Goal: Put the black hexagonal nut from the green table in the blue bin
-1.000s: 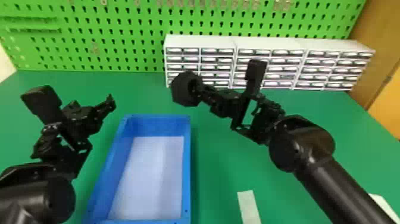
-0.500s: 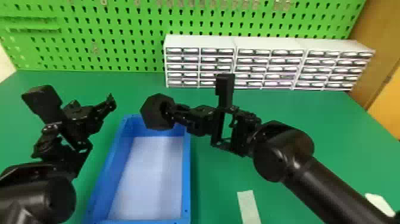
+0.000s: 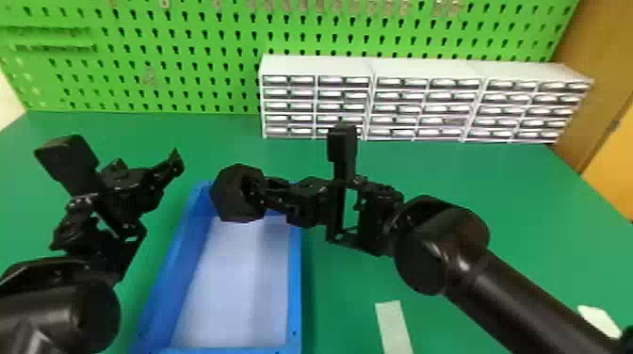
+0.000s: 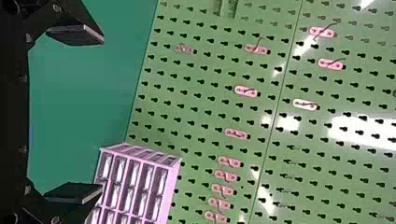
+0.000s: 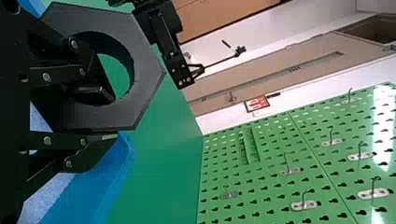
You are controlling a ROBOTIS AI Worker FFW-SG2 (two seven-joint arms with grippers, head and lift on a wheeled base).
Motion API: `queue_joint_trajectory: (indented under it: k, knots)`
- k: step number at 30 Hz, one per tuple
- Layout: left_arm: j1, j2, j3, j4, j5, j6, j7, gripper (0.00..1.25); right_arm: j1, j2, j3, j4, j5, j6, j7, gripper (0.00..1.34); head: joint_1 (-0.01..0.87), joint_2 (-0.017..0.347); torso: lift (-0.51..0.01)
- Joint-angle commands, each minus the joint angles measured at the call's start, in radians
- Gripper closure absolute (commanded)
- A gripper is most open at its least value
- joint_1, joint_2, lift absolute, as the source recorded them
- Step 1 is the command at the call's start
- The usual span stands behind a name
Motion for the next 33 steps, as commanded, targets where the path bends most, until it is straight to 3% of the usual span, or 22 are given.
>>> queue_joint_trajectory:
  k: [1, 7, 10, 24, 30, 33]
  knots:
    - [0.0, 0.0, 0.0, 0.0, 0.0, 0.0, 0.0, 0.16, -0.002, 0.0, 0.003, 0.0, 0.001, 0.005, -0.001, 0.86, 0.692, 0.009, -0.097]
    - [-0.002, 0.0, -0.001, 0.0, 0.0, 0.0, 0.0, 0.16, 0.001, 0.0, 0.0, 0.0, -0.002, 0.018, -0.001, 0.42, 0.692, 0.009, -0.097]
    - [-0.002, 0.0, -0.001, 0.0, 0.0, 0.0, 0.0, 0.16, 0.0, 0.001, -0.002, 0.0, -0.002, 0.026, -0.001, 0.3, 0.692, 0.009, -0.097]
    - [-0.003, 0.0, -0.003, 0.0, 0.0, 0.0, 0.0, 0.16, 0.006, 0.003, -0.02, 0.0, 0.023, 0.026, -0.001, 0.28, 0.692, 0.009, -0.097]
    - [-0.002, 0.0, -0.001, 0.0, 0.001, 0.0, 0.0, 0.16, 0.055, 0.02, -0.114, -0.012, 0.073, 0.041, -0.001, 0.28, 0.692, 0.009, -0.097]
    - [-0.002, 0.0, -0.003, 0.0, 0.001, 0.0, 0.0, 0.16, 0.1, 0.034, -0.204, -0.032, 0.151, 0.057, -0.001, 0.28, 0.692, 0.009, -0.097]
